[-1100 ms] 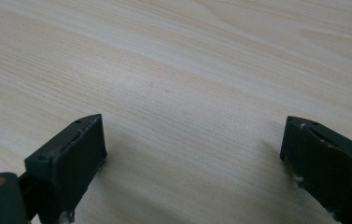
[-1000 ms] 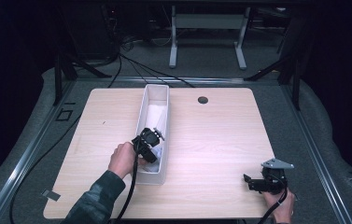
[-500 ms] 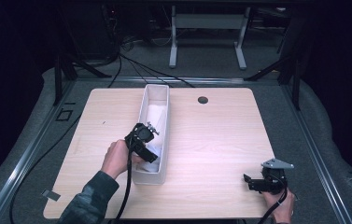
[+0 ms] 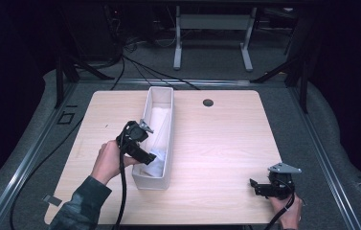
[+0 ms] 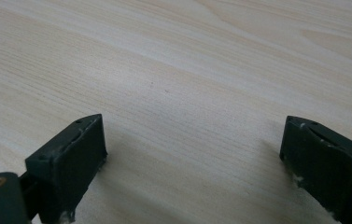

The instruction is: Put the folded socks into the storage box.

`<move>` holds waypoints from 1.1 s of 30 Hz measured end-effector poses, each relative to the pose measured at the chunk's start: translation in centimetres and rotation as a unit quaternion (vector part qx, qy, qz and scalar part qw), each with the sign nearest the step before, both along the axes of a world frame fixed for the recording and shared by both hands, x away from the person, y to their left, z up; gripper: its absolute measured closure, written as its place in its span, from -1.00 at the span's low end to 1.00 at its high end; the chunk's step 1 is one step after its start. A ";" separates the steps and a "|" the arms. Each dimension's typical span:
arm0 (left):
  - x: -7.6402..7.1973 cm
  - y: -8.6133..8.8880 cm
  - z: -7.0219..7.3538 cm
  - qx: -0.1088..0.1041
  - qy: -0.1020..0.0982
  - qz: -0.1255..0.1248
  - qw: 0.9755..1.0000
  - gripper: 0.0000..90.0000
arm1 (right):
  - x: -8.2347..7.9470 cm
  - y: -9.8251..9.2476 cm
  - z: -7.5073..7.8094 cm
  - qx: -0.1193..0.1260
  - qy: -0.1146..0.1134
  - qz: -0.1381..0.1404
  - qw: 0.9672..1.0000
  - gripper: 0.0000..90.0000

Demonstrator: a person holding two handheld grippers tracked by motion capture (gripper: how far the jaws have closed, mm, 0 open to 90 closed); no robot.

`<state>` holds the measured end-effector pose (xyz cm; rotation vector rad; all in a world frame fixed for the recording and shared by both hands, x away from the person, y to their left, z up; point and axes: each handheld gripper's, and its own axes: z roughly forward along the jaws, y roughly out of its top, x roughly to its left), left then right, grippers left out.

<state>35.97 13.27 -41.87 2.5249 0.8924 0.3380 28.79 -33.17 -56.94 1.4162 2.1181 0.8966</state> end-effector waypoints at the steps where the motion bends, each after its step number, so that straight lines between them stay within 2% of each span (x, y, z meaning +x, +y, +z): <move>1: -0.2 0.2 0.2 -0.004 -0.004 0.001 1.000 -0.66 | 0.0 0.0 0.0 0.000 0.000 0.000 1.000 -0.86; 7: -1.1 1.8 1.2 -0.014 -0.015 0.002 1.000 -0.76 | 0.0 0.0 0.0 0.001 0.000 0.000 1.000 -0.86; 13: -1.9 4.2 1.6 -0.024 -0.024 0.022 0.999 -0.89 | 0.0 0.0 0.0 0.001 0.000 0.000 1.000 -0.86; 20: -2.9 7.3 1.2 -0.030 -0.032 0.053 0.998 -1.00 | 0.0 0.0 0.0 0.001 0.000 0.001 1.000 -0.86; 25: -3.5 9.8 0.3 -0.043 -0.037 0.078 0.995 -1.00 | 0.0 0.0 0.0 0.000 0.001 0.000 1.000 -0.86; 26: -3.8 10.7 -0.3 -0.045 -0.036 0.087 0.995 -1.00 | 0.0 0.0 0.0 0.000 0.003 0.001 1.000 -0.86; 27: -3.8 10.7 -0.3 -0.045 -0.036 0.087 0.995 -1.00 | 0.0 0.0 0.0 0.000 0.003 0.001 1.000 -0.86; 28: -4.0 11.7 -1.1 -0.052 -0.037 0.097 0.993 -1.00 | 0.0 0.0 0.0 0.000 0.003 0.001 1.000 -0.86; 29: -4.0 11.7 -1.1 -0.052 -0.037 0.097 0.993 -1.00 | 0.0 0.0 0.0 0.000 0.003 0.001 1.000 -0.86; 30: -4.1 12.2 -1.7 -0.058 -0.034 0.107 0.992 -1.00 | 0.1 0.0 0.0 0.001 0.001 0.000 1.000 -0.86; 33: -4.3 13.3 -2.9 -0.060 -0.030 0.121 0.990 -1.00 | 0.0 0.0 0.0 0.001 0.001 0.000 1.000 -0.86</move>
